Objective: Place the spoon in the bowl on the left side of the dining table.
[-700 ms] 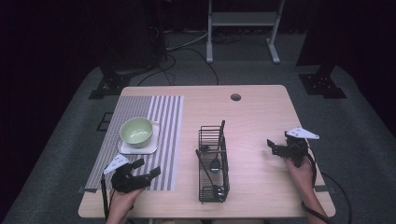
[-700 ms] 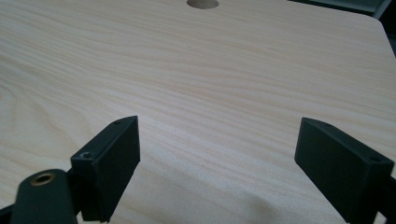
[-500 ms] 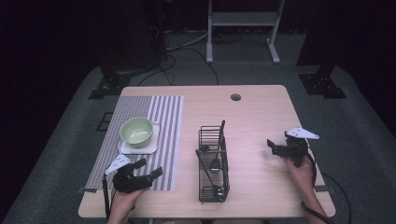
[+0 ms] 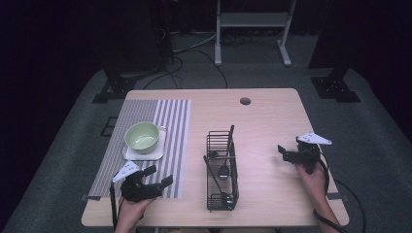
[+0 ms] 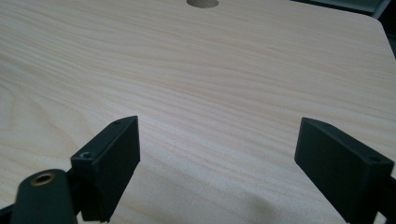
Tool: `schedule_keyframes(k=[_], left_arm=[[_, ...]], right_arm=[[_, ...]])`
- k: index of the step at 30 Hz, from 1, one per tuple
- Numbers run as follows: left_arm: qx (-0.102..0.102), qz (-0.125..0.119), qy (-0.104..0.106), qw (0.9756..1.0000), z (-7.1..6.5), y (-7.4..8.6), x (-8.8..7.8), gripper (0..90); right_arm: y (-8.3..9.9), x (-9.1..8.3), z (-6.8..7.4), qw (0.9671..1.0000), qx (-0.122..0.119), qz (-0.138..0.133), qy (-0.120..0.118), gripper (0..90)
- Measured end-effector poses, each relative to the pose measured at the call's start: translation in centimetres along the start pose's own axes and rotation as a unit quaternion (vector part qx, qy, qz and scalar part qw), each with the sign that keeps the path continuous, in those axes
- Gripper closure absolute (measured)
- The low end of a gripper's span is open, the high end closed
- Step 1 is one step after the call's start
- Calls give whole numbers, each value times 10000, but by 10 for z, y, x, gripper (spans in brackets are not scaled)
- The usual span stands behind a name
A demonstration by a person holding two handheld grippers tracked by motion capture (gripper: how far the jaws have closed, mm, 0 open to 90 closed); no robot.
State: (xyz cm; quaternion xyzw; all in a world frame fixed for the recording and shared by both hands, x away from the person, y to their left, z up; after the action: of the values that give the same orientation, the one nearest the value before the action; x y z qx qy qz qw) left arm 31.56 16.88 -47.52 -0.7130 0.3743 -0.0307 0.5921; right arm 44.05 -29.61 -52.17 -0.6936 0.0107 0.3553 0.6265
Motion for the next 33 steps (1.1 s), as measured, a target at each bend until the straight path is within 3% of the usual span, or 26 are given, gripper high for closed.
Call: schedule_keyframes(k=[17,33], left_arm=[[114,55,231,9997,-18,0,3,93],[165,-42,443,9989,-33,-8,5,93]], right_arm=[[0,0,1,10000,-23,21,-8,131],[0,1,0,10000,-12,15,-58,131]])
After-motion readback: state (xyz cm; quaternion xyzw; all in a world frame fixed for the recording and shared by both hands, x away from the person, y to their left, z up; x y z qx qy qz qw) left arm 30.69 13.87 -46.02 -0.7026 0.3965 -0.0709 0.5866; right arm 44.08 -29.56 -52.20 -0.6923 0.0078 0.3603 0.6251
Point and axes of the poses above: each handheld gripper's, and its own axes: x roughly forward along the jaws, y roughly out of its underside, z roughly to its left, the point moved 8 cm from there along x, roughly forward along the jaws, and after that the axes turned 7 degrees about -y, right-handed, at the moved point
